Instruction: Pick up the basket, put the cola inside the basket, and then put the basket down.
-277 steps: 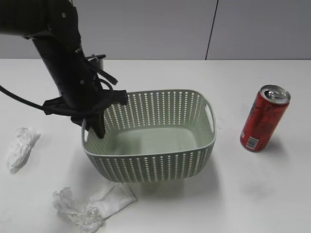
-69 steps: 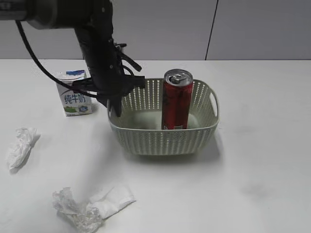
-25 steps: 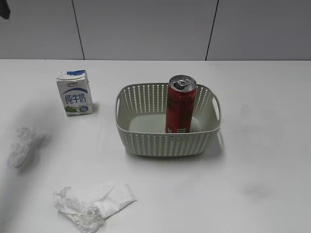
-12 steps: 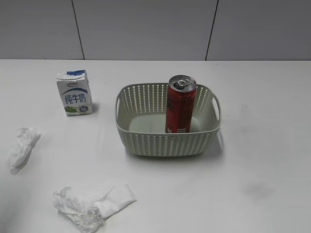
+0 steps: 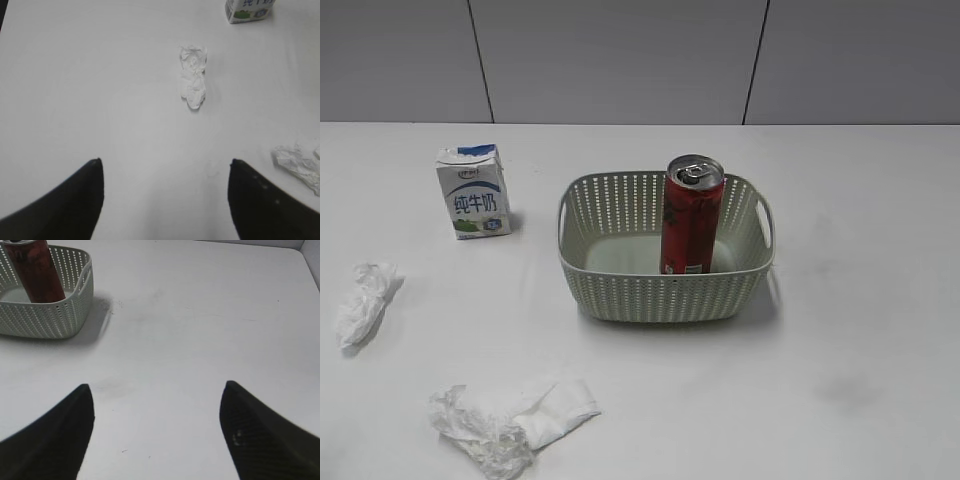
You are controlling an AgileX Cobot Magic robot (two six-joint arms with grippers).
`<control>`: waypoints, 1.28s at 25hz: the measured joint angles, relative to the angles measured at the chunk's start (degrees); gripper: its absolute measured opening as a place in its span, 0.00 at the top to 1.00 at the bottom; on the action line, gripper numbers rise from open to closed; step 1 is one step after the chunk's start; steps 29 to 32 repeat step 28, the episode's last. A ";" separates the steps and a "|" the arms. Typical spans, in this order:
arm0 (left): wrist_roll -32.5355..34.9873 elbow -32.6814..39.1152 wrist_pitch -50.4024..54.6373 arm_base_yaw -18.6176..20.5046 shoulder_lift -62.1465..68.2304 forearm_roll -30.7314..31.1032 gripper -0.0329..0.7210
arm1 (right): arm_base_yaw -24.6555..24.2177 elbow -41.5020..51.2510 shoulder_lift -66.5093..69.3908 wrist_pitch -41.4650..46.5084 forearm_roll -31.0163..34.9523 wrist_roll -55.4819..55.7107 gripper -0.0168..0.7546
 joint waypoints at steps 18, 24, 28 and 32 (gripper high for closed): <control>0.00 12.46 3.27 0.00 -34.75 -0.16 0.19 | 0.00 0.00 0.00 0.00 -0.16 0.24 0.21; -0.53 14.06 -0.54 0.00 -35.01 -0.16 0.19 | 0.00 0.11 0.00 0.00 -0.16 0.19 0.21; -1.80 14.44 -1.16 0.00 -35.01 0.31 0.19 | 0.00 0.11 0.00 0.00 -0.16 0.23 0.21; -1.80 14.44 -1.16 0.00 -35.01 0.31 0.19 | 0.00 0.11 0.00 0.00 -0.16 0.23 0.21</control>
